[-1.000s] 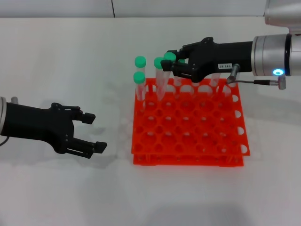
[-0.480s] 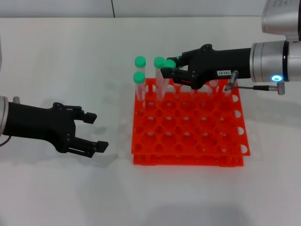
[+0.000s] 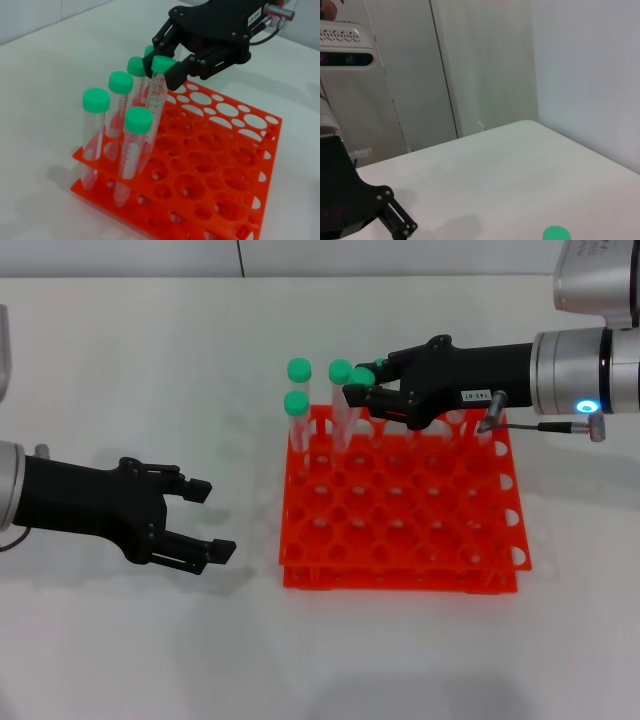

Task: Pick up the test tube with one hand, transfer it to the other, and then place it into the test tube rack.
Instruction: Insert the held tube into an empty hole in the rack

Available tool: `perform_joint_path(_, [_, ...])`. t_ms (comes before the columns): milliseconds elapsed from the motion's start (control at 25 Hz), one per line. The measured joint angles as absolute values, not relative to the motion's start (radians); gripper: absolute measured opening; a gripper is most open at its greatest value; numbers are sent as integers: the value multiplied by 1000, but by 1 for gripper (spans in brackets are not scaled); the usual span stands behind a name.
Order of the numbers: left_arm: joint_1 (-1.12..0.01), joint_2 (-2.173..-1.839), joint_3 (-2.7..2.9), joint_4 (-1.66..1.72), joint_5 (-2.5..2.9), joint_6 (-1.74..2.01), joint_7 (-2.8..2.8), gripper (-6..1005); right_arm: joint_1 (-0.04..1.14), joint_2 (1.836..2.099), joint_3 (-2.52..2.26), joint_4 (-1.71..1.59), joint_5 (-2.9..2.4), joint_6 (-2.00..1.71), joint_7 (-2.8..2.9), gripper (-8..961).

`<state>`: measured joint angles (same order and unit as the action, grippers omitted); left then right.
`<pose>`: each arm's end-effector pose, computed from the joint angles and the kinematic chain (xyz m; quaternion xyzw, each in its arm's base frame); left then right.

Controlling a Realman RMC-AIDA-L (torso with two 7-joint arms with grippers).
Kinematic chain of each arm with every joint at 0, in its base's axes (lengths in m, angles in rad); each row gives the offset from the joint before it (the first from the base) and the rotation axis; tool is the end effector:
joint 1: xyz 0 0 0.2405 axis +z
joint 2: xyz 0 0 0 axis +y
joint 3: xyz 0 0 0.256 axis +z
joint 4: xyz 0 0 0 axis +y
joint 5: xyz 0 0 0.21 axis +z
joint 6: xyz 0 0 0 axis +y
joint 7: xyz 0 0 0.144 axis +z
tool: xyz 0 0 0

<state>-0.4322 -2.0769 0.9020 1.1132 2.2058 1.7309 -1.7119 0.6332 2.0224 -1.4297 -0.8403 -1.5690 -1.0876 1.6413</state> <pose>-0.2525 0.3074 0.0319 -0.9732 -0.2117 -0.0638 0.0636 0.1538 0.3887 -0.0393 -0.9582 0.1472 0.2012 0.1403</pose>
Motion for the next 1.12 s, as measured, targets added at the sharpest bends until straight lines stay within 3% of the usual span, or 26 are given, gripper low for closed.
perform_joint_path(1120, [-443, -2077, 902, 1092, 2206, 1721, -1704, 888, 657, 2017, -1440, -837, -1577, -1088, 1661, 278])
